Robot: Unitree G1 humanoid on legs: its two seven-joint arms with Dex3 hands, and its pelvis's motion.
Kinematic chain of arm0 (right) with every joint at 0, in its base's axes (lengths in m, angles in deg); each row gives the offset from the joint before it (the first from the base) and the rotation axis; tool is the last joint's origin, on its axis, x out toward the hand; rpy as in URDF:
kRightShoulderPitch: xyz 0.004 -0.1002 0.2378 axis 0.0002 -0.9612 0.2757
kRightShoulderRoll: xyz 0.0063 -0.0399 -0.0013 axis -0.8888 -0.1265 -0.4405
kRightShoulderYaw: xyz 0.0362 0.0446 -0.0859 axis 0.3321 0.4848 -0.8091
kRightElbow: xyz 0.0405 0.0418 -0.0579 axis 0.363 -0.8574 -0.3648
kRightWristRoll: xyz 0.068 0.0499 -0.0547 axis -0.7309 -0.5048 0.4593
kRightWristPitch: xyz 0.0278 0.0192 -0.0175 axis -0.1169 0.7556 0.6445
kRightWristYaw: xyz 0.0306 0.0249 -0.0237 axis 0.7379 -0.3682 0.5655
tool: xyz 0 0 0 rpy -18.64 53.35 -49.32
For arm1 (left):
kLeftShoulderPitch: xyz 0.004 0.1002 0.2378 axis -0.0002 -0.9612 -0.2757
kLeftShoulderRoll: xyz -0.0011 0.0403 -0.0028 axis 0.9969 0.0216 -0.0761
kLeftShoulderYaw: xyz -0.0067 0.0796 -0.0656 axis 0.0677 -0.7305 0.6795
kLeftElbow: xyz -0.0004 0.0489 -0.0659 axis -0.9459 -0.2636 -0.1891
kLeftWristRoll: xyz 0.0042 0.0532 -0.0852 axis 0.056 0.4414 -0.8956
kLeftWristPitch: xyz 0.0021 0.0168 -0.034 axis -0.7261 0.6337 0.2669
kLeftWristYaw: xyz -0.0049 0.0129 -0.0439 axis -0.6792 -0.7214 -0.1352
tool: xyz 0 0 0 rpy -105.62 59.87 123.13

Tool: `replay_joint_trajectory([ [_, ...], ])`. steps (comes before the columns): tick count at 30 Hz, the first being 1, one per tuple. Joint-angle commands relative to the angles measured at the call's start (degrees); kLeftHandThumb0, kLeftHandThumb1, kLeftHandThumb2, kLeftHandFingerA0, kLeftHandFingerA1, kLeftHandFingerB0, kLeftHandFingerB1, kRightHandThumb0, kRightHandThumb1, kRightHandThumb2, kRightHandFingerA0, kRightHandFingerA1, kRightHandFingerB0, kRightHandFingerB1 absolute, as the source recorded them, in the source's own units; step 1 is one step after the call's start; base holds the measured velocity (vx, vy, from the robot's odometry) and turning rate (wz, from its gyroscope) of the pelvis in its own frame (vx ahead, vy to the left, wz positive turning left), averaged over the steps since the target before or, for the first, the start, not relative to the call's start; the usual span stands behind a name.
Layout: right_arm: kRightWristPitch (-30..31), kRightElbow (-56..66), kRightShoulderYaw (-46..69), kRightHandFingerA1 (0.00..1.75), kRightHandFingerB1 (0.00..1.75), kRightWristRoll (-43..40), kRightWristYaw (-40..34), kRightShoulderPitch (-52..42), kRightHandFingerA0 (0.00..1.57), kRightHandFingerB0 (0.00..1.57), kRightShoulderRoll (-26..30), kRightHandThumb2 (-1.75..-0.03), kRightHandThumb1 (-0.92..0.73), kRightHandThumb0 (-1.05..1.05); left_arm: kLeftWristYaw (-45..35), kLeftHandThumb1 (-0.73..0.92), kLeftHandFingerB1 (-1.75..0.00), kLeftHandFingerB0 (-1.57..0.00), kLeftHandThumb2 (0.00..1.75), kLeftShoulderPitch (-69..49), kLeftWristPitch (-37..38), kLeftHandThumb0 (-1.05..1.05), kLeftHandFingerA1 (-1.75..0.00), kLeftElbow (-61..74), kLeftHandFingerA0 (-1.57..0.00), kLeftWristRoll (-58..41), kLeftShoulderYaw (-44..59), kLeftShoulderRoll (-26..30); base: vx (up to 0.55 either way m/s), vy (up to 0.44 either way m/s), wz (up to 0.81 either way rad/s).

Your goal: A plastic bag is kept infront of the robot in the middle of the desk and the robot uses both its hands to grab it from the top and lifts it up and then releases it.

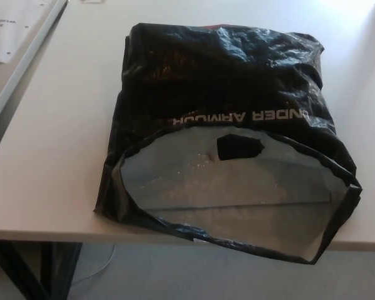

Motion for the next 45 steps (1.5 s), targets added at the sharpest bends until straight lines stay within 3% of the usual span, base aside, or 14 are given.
replay_joint_trajectory([
  [1,-21.98,13.06,0.49,0.47,0.12,22.38,-21.99,-10.16,0.23,0.0,6.26,-0.74,-0.5,-0.96,0.34,0.41,-0.26,-0.11,0.53,-8.96,51.81,-0.32,-0.5,11.4,-0.39,2.48,12.94,-4.45,0.0,0.0,0.0],
  [2,-22.04,14.78,0.75,0.46,0.08,23.35,-22.57,-10.79,0.12,0.0,6.23,-0.92,-0.49,-0.86,0.21,0.28,-0.31,-0.05,0.6,-8.19,52.44,-0.42,-1.46,11.92,-1.01,3.06,14.39,-5.13,0.0,0.0,0.0],
  [4,-21.13,18.22,1.08,0.33,0.14,24.93,-23.03,-11.9,0.16,0.0,6.04,-0.6,-0.63,-0.92,-0.13,0.26,-0.34,-0.05,0.59,-7.12,54.07,-0.4,-1.55,12.35,-1.19,2.42,14.57,-4.97,0.0,0.0,0.0],
  [7,-22.82,24.17,2.73,0.2,0.08,29.0,-26.49,-12.03,0.14,0.02,5.94,-0.89,-0.55,-0.9,-0.44,0.41,-0.27,-0.13,0.52,-9.45,52.23,-0.32,-0.39,20.4,-0.53,1.45,12.1,-4.68,0.0,0.0,0.0],
  [14,-23.47,36.03,8.46,0.0,0.1,30.15,-26.33,-12.11,0.09,0.0,4.64,-0.89,-0.55,-0.9,0.03,0.36,-0.31,-0.14,0.57,-8.83,46.74,-0.35,-0.42,36.0,-0.5,-1.52,11.73,-2.39,0.0,0.0,0.0],
  [17,-24.81,38.71,10.68,0.05,0.09,31.62,-28.53,-12.18,0.15,0.02,4.32,-0.86,-0.53,-0.87,-0.2,0.32,-0.32,-0.15,0.56,-7.9,44.75,-0.33,-0.66,40.37,-0.88,-1.46,12.01,-1.7,0.0,0.0,0.0],
  [18,-24.47,40.36,12.42,0.0,0.09,31.12,-27.88,-11.6,0.15,0.02,4.63,-0.86,-0.54,-0.88,-0.25,0.39,-0.28,-0.22,0.5,-7.38,43.53,-0.33,-1.68,43.25,-0.79,-0.29,11.59,-3.2,0.0,0.0,0.0],
  [20,-23.53,42.79,14.17,0.01,0.1,30.56,-26.95,-10.93,0.09,0.0,4.55,-0.86,-0.52,-0.86,-0.55,0.43,-0.26,-0.21,0.5,-7.66,41.33,-0.39,-1.75,47.33,-0.8,0.47,11.06,-3.91,0.0,0.0,0.0],
  [22,-21.72,46.68,17.45,0.04,0.1,31.3,-26.77,-10.61,0.05,0.0,4.59,-0.88,-0.49,-0.83,-1.53,0.19,-0.48,-0.06,0.79,-9.12,39.76,-0.23,-0.96,52.58,-0.77,1.14,10.24,-3.92,0.0,0.0,0.0],
  [26,-18.99,50.66,20.77,0.0,0.07,31.0,-25.18,-10.22,0.0,0.0,4.5,-0.88,-0.49,-0.85,-2.4,0.35,-0.3,-0.17,0.55,-10.59,36.62,-0.51,-1.42,59.44,-0.74,1.01,9.37,-3.2,0.0,0.0,0.0],
  [29,-18.68,50.06,22.29,0.0,0.03,29.51,-24.38,-8.74,0.04,0.0,5.53,-0.85,-0.49,-0.84,-2.7,0.33,-0.33,-0.14,0.62,-11.65,32.86,-0.48,-0.39,62.2,-0.33,-0.31,9.03,-1.84,0.0,0.0,0.0],
  [35,-15.55,45.77,22.57,0.0,0.06,29.69,-23.2,-3.57,0.0,0.0,8.19,-0.86,-0.47,-0.83,-1.81,0.22,-0.5,-0.09,0.81,-5.68,27.02,-0.23,-0.53,60.87,-0.16,-1.3,10.44,0.85,0.0,0.0,0.0],
  [40,-11.99,33.73,21.78,0.08,0.0,27.69,-22.08,6.72,0.11,0.01,12.83,-0.86,-0.5,-0.84,-1.19,0.53,-0.37,-0.26,0.56,7.25,19.7,-0.54,-0.67,54.09,-0.65,-1.39,14.29,7.66,0.0,0.0,0.0],
  [45,-16.95,11.66,19.21,0.28,0.17,27.19,-29.62,18.2,0.13,0.0,15.85,-0.57,-0.53,-0.67,-2.0,0.21,-0.51,-0.1,0.82,16.21,13.0,-0.33,-0.56,42.2,-0.22,-2.57,15.63,15.15,0.0,0.0,0.0],
])
